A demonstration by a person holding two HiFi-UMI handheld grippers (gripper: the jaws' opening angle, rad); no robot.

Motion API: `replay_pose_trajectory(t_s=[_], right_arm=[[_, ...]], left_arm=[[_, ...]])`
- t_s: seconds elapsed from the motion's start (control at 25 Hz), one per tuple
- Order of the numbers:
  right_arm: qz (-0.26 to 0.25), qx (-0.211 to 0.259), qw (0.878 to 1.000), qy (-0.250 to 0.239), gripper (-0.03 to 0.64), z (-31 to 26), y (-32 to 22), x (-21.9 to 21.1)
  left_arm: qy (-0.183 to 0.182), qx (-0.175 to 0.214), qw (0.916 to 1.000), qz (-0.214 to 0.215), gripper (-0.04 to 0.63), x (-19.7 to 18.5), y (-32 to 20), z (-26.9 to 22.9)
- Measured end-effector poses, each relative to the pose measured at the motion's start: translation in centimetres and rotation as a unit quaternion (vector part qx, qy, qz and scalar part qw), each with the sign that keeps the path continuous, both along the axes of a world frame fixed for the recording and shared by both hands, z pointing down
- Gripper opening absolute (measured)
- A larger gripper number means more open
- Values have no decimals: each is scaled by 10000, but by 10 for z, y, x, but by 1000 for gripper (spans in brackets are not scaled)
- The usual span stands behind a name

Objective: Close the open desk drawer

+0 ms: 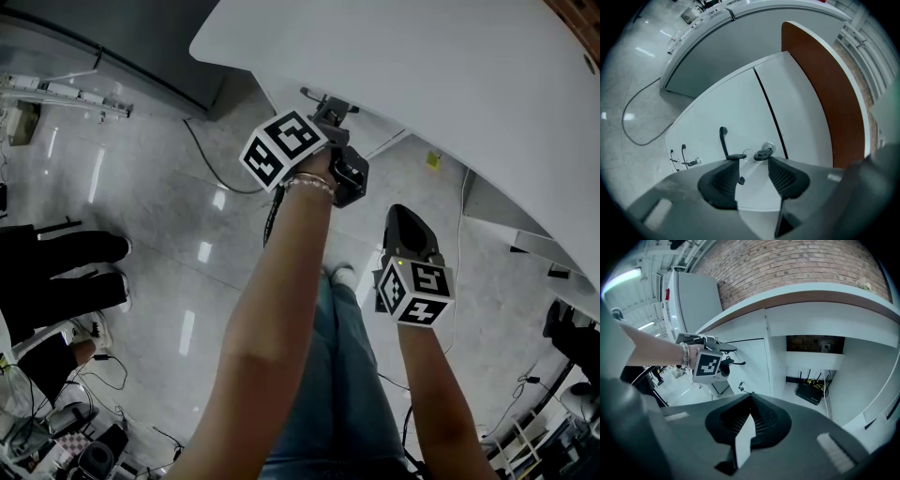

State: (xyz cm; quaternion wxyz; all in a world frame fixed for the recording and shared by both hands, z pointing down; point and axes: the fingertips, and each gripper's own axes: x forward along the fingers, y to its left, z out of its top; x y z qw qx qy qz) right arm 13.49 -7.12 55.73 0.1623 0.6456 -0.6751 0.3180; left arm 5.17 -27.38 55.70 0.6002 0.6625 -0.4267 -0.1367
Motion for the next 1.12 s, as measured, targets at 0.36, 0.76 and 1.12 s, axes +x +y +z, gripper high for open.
replay_pose_trajectory(t_s=[0.36, 0.76, 1.12], right_arm=[[-51, 21, 10000, -27, 0, -2, 1, -3], [-213, 111, 9997, -68, 0, -21, 5, -12], [-446, 357, 9984, 54, 0, -78, 12, -13]], left_arm=[[-109, 21, 9999, 1, 152, -14, 10, -2], [-28, 227, 9997, 120, -2, -46, 57, -18], [-326, 207, 9987, 319, -2, -66, 100, -57]])
